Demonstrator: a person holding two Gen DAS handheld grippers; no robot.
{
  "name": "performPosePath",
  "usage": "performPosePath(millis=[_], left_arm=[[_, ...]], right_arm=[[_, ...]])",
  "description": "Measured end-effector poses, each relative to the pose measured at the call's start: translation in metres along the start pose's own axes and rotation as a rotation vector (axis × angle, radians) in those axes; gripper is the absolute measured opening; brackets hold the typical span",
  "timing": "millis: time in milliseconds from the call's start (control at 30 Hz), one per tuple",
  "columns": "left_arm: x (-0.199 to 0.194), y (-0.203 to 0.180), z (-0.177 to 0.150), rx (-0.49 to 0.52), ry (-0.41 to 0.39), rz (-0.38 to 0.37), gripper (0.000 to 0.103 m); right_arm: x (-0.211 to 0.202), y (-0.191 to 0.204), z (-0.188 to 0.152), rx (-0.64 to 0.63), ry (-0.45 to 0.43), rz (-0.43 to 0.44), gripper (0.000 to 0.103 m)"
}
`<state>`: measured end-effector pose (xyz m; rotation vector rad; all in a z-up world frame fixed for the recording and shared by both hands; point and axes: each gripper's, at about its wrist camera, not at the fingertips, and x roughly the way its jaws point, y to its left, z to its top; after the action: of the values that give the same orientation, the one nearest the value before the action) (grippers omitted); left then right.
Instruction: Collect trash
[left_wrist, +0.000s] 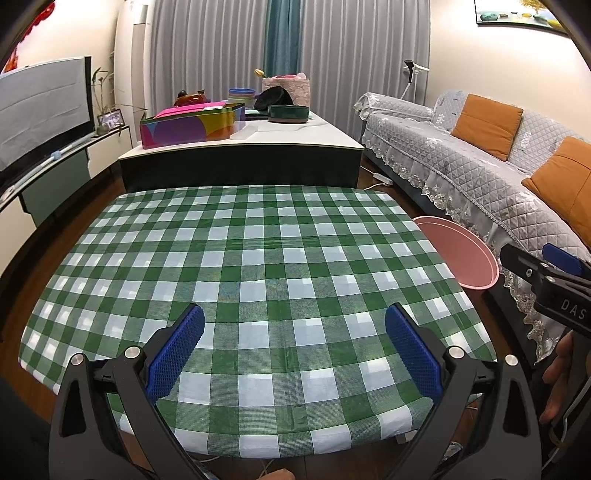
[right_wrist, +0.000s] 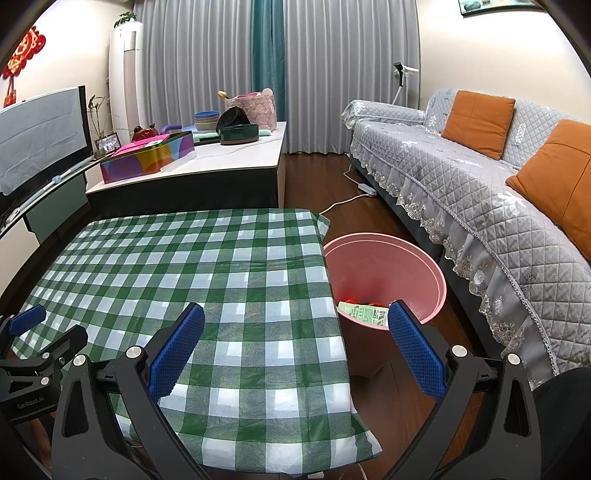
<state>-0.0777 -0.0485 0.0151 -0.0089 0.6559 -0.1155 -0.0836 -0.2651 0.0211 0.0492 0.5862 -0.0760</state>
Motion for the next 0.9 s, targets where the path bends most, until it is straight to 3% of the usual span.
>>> performPosePath(millis=[900], left_arm=[[0.0018,0.0002,0.0036,-0.010,-0.008,-0.012,0.095]], right_arm=[[0.0020,0.0001,-0.0012,-0.014,0.004,-0.003,0.098]])
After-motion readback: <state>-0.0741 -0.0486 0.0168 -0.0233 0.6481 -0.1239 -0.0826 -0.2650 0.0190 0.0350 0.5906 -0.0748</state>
